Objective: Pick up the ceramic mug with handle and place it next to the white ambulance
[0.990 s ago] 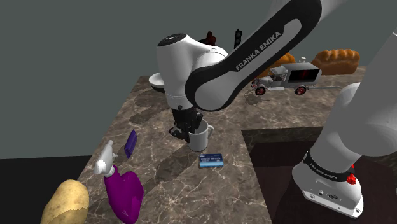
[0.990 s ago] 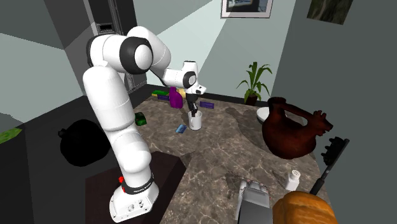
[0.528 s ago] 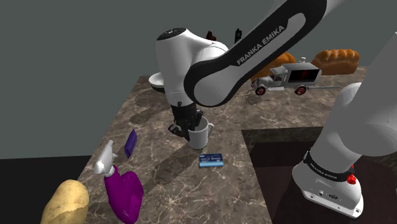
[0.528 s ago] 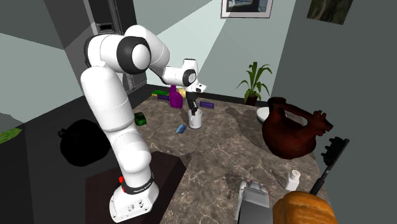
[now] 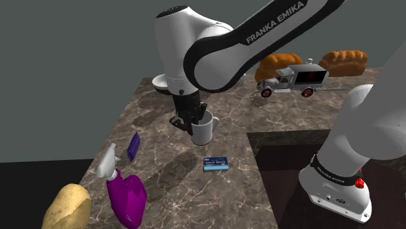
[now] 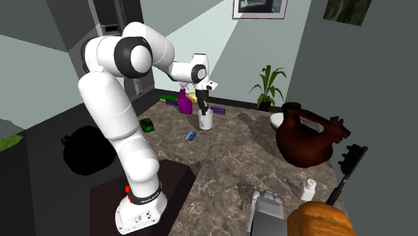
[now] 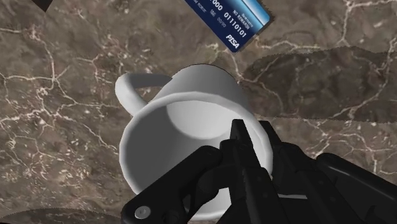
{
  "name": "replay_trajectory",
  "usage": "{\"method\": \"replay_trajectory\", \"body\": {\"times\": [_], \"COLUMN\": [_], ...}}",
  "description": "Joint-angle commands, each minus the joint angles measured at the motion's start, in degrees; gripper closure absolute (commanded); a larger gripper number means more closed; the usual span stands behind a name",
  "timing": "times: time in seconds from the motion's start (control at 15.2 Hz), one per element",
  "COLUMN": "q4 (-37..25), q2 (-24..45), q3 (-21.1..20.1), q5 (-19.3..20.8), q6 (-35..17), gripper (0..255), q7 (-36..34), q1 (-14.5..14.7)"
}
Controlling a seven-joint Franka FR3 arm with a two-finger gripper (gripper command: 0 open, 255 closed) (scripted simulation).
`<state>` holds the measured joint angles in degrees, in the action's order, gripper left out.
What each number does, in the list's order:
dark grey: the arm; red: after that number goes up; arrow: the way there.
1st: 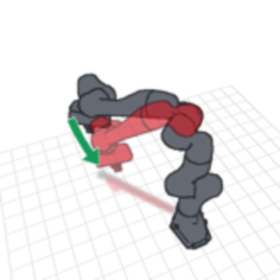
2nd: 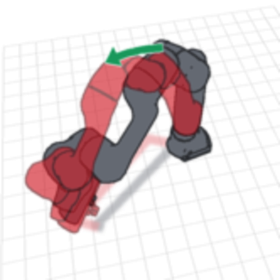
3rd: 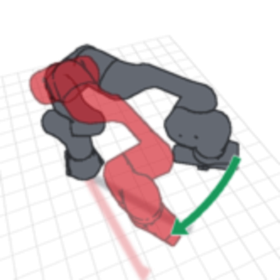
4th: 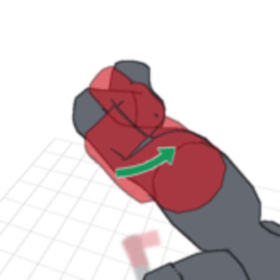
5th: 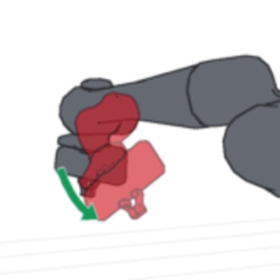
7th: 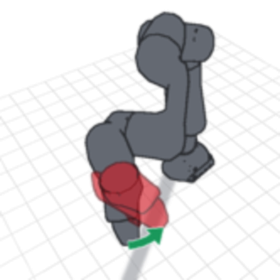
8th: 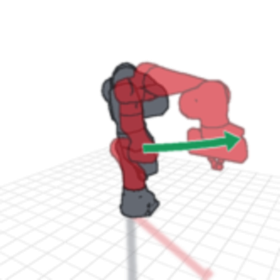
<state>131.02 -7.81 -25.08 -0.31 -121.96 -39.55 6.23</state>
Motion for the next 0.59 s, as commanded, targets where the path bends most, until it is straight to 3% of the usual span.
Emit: {"method": "replay_trajectory", "body": {"times": [0.0,0.53], "q4": [-0.71,-4.74], "q2": [-0.91,-3.35], "q3": [0.08,0.64], "q5": [-0.43,-1.37], "q6": [1.55,7.83], "gripper": [255,255], "q7": [0.27,1.29], "q1": [0.09,0.12]}}
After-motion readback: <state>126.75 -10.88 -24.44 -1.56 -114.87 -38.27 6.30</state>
